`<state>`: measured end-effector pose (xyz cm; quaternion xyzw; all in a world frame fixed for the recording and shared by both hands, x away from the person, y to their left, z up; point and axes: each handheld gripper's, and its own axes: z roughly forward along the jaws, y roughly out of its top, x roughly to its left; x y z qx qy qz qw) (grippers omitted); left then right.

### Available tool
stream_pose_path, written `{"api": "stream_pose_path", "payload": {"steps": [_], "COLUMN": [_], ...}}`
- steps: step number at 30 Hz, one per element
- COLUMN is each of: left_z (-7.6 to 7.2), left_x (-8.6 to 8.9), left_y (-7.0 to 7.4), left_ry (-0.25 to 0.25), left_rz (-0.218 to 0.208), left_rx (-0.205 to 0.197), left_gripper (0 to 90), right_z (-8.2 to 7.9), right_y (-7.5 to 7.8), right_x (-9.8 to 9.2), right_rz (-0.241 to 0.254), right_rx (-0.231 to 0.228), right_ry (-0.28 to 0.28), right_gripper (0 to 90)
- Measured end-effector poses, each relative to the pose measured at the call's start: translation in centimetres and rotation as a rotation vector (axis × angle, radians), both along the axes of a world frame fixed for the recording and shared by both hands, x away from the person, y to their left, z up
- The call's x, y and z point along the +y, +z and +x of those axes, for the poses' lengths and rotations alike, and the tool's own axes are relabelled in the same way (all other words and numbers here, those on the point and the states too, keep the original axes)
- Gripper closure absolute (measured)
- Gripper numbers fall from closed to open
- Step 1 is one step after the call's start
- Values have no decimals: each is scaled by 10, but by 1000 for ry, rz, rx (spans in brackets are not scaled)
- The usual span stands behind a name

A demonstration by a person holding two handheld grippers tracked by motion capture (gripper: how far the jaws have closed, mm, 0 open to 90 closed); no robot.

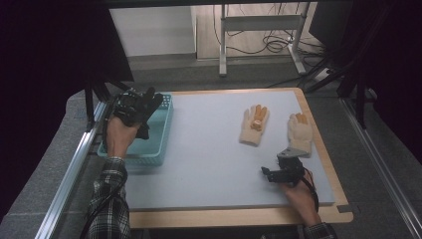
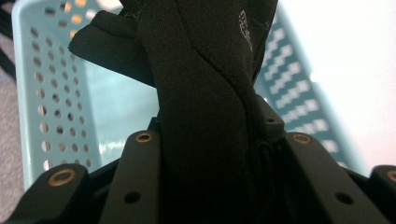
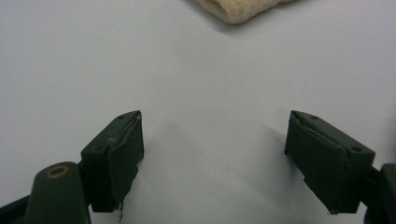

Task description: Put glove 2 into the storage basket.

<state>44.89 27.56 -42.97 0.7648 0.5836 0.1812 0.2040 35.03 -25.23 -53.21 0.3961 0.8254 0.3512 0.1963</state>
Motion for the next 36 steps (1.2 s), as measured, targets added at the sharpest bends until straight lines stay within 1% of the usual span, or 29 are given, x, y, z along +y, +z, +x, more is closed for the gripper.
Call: {"api": "stream_pose_path", "payload": {"steps": [2, 3, 5, 6, 7, 8, 9, 10, 12, 13, 14, 16, 17, 19, 20, 21, 22, 23, 24, 25, 27, 30, 31, 32, 33, 34, 35, 36], "left_z": [5, 8, 12, 12, 16, 16, 19, 19, 21, 23, 23, 25, 26, 27, 28, 29, 29, 29, 29, 29, 29, 28, 26, 26, 23, 23, 20, 19], "left_x": [6, 11, 15, 15, 19, 19, 23, 23, 27, 31, 31, 35, 37, 38, 37, 37, 37, 35, 35, 35, 36, 38, 40, 40, 43, 43, 45, 45], "left_y": [-10, -17, -27, -27, -36, -36, -44, -44, -52, -57, -57, -63, -67, -69, -70, -72, -72, -74, -74, -75, -76, -74, -71, -71, -67, -67, -62, -60], "left_ry": [16, 26, 32, 32, 43, 43, 56, 56, 71, 86, 86, 108, 111, 111, 108, 97, 97, 86, 86, 84, 80, 77, 75, 75, 72, 72, 67, 64], "left_rz": [11, 21, 40, 40, 59, 59, 75, 75, 90, 105, 105, 107, 107, 109, 113, 125, 125, 149, 149, 142, 122, 119, 84, 84, 39, 39, 3, -8], "left_rx": [16, 35, 54, 54, 77, 77, 98, 98, 116, 129, 129, 149, 159, 164, 163, 173, 173, 180, 180, 186, 202, 202, 190, 190, 176, 176, 157, 148], "left_gripper": [636, 634, 633, 632, 631, 630, 629, 628, 628, 626, 625, 624, 620, 618, 607, 597, 579, 545, 518, 475, 360, 260, 235, 200, 180, 156, 129, 113], "right_z": [0, 0, 0, 0, 0, 0, 0, 0, 0, 0, 0, 0, 0, 0, 0, 0, 0, 0, 0, 0, 0, 0, 0, 0, 0, 0, 0, 0], "right_y": [0, 0, 0, 0, 0, 0, 0, 0, 0, 0, 0, 0, 0, 0, 0, 0, 0, 0, 0, 0, 0, 0, 0, 0, 0, 0, 0, 0], "right_x": [0, 0, 0, 0, 0, 0, 0, 0, 0, 0, 0, 0, 0, 0, 0, 0, 0, 0, 0, 0, 0, 0, 0, 0, 0, 0, 0, 0], "right_rz": [-1, -1, 0, 0, 0, 0, 0, 0, 0, 0, 0, 0, 0, 0, 0, 0, 0, 0, 0, 0, 0, 0, -1, -1, 0, 0, -1, -1], "right_rx": [0, -1, -1, -1, -1, 0, -1, -1, -1, -1, -1, -1, -1, -1, -1, -1, -1, -1, -1, -1, -1, -1, -1, -1, -1, -1, -1, -1], "right_ry": [1, 1, 1, 1, 1, 1, 1, 1, 1, 1, 1, 0, 1, 0, 1, 1, 1, 1, 1, 1, 1, 1, 1, 1, 0, 0, 1, 1], "right_gripper": [192, 192, 192, 192, 192, 192, 192, 191, 192, 191, 191, 191, 192, 192, 191, 191, 191, 191, 191, 191, 191, 191, 191, 191, 191, 191, 191, 191]}}
